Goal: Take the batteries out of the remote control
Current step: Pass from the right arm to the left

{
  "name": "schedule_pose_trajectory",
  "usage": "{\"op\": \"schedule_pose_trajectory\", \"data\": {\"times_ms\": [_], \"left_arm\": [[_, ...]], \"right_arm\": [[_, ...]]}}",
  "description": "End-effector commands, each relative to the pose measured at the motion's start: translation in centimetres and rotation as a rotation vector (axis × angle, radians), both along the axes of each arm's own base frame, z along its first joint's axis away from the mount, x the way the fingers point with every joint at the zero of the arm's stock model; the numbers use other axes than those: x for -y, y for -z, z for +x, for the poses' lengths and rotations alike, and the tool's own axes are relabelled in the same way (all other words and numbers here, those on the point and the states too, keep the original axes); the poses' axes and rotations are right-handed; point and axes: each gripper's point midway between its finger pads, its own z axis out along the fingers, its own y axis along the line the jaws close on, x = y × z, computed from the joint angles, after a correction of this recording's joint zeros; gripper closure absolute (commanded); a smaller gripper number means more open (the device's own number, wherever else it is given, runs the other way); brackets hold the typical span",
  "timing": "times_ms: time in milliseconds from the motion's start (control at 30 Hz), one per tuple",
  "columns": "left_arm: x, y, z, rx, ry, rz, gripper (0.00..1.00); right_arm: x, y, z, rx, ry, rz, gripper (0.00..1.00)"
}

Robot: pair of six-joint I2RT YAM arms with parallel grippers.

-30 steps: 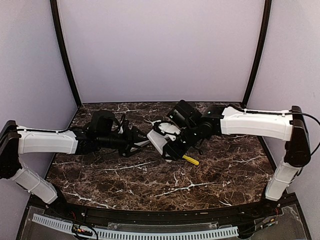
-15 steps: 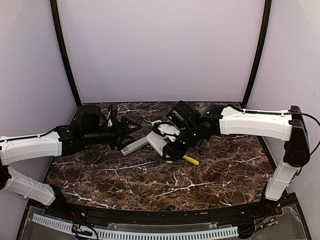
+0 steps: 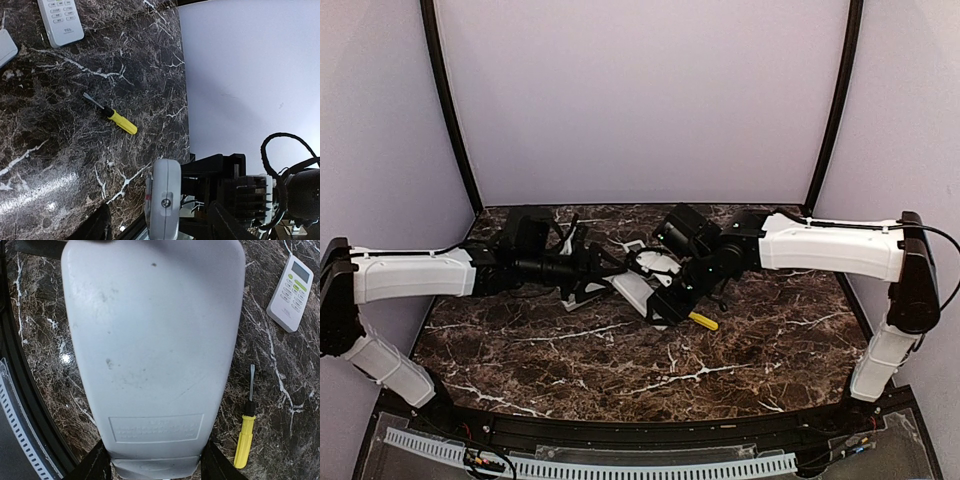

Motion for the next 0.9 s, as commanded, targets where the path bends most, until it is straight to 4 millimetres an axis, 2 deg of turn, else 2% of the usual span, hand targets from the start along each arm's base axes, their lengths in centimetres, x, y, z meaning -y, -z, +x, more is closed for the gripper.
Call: {"op": "schedule_pose_trajectory", "data": {"times_ms": [0,100,300,867], "left_arm": [[0.72,-0.77,-0.69,0.014,0.061,-0.016,0.39],[0.78,-0.61,-0.69,0.006,0.061,-0.019,0.48],[0.94,-0.12,-0.89,-0.012,0.072,-0.014,0.59],[1.67,0.16,-1.18,-0.028,0.096,-0.017,0.72]], "right_arm": [[-0.31,-1.42,-1.01,-0.001,-0.042,0.039,0.67],[-0.37,-1.76,-1.13,0.0,-0.052,0.049,0.67],[-0.35,-2.03,-1.04,0.012,-0.063,0.046,0.67],[-0.68,-2.16,-1.79,-0.009,-0.111,0.054,0.68]]}}
